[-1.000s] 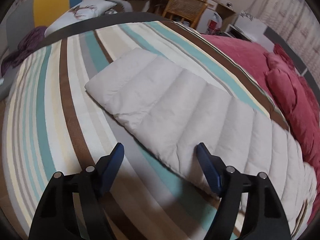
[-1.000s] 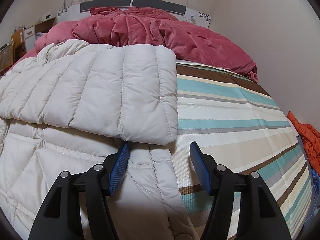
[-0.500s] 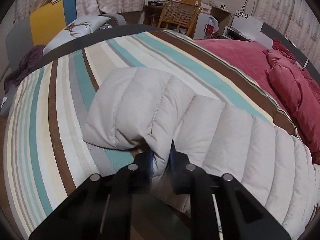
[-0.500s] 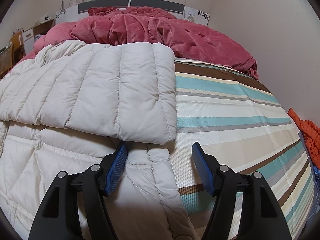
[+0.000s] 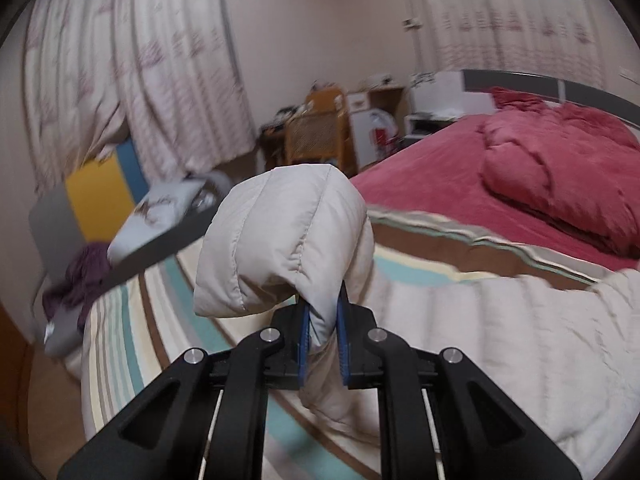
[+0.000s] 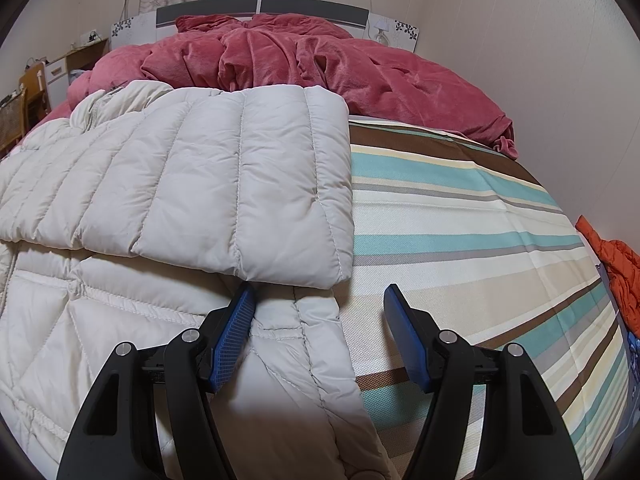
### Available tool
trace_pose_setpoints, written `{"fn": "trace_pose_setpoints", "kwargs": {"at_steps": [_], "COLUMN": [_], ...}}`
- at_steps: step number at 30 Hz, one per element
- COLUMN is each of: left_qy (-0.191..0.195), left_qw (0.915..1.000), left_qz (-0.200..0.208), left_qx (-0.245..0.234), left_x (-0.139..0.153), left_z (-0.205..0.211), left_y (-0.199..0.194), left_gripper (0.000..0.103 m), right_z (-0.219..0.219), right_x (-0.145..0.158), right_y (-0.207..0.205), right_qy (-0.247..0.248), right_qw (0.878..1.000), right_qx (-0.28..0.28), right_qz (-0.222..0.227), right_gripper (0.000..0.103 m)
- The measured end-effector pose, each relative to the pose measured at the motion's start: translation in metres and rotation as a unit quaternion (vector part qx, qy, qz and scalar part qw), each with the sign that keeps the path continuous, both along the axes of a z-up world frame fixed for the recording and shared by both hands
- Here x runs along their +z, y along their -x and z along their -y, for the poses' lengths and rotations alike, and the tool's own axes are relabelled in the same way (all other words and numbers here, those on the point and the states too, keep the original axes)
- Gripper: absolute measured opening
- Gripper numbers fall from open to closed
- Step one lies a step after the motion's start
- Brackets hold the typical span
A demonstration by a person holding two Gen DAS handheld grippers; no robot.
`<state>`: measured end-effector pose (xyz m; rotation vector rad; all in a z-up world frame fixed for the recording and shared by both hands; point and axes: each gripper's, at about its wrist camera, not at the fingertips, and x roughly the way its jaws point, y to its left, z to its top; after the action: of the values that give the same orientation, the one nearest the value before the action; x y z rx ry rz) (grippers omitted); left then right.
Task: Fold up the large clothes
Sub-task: 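Grasp the other sleeve cuff with the left tool and lift it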
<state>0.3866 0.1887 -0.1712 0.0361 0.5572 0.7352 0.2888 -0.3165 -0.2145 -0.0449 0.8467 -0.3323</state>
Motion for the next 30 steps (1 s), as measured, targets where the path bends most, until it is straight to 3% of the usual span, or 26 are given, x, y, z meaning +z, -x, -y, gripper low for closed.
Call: {"fn": "trace_pose_setpoints", "kwargs": {"at_steps": [4, 9, 17, 24, 30], "left_qy": [-0.037, -0.099, -0.119, -0.136, -0.152], "left_qw": [0.9981, 0.9862, 0.9641, 0.9384, 0.9132], "left_qz": [0.011, 0.023, 0.025, 0.013, -0.030], "left_qx": [-0.049, -0.130, -0.236, -0.318, -0.377], "left_x": [0.014, 0.021, 0.028, 0.027, 0.006], "left_z": [0.044, 0.110, 0.192, 0.271, 0.340], "left_y": [0.005, 0.017, 0.033, 0.044, 0.055], "left_gripper": [0.011, 0.011, 0.011, 0.011, 0.014], "right_z": [-0.001, -0.003, -0.004, -0.004, -0.004], "right_x": [0.000, 0.000, 0.000, 0.000, -0.001], "right_y": [0.000, -0.001, -0.001, -0.001, -0.001], "right_qy": [0.010, 0.022, 0.023, 0.022, 0.022], "right_qw": [1.000, 1.000, 1.000, 1.000, 1.000], "right_qx": [-0.007, -0.009, -0.009, -0.010, -0.010], "right_qz": [-0.002, -0.003, -0.003, -0.002, -0.002], "right_gripper": [0.071, 0.071, 0.071, 0.071, 0.071]}}
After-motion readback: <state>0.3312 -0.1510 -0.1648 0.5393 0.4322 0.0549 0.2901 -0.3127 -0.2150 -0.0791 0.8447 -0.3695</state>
